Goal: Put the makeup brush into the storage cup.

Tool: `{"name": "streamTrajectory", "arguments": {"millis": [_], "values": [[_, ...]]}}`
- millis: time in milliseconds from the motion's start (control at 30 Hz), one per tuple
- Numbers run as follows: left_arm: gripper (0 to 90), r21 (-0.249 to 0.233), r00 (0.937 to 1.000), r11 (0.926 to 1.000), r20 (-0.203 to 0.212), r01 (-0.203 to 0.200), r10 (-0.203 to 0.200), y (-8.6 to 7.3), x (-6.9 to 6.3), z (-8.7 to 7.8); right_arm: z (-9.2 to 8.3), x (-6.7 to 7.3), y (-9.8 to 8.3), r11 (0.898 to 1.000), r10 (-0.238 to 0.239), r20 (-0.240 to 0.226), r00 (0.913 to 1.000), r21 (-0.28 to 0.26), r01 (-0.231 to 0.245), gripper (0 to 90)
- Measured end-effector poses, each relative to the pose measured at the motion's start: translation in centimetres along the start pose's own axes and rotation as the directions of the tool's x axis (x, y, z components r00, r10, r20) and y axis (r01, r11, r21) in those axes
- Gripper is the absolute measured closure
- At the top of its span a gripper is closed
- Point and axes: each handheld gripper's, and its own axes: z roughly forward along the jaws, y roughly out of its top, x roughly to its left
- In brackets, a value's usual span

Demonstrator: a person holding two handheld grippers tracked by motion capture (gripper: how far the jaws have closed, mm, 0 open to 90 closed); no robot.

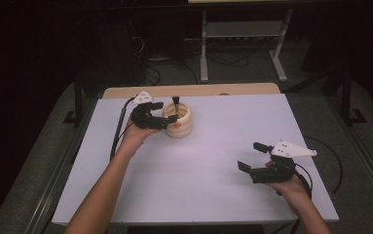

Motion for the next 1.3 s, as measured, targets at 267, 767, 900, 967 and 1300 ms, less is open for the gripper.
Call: {"name": "streamTrajectory", "arguments": {"millis": [267,767,900,967,1300], "values": [[12.3,-0.017,0.9998,0.9996,0.004,-0.021,0.021,0.1,-0.7,-1.6,0.0,0.0,0.0,1.0,0.001,0.009,1.0,0.0,-0.001,7.1],[12.0,-0.014,0.9986,0.9992,0.039,-0.037,0.037,-0.4,-2.2,-3.6,0.0,-0.2,0.0,1.0,0.004,0.049,0.9988,0.012,-0.005,0.0],[12.0,-0.007,0.998,0.9993,0.051,-0.036,0.036,-0.6,-2.5,-3.9,0.0,-0.2,0.0,1.0,0.004,0.048,0.9988,0.012,-0.005,0.0],[12.0,-0.011,0.9979,0.9992,0.053,-0.038,0.038,-0.7,-2.6,-4.1,0.0,-0.2,0.0,1.0,0.007,0.048,0.9988,0.013,-0.008,0.0],[12.0,-0.02,0.9981,0.9994,0.055,-0.029,0.03,-1.7,-2.9,-5.6,0.1,-0.1,-0.1,1.0,0.009,0.033,0.9994,0.019,-0.01,0.0]]}}
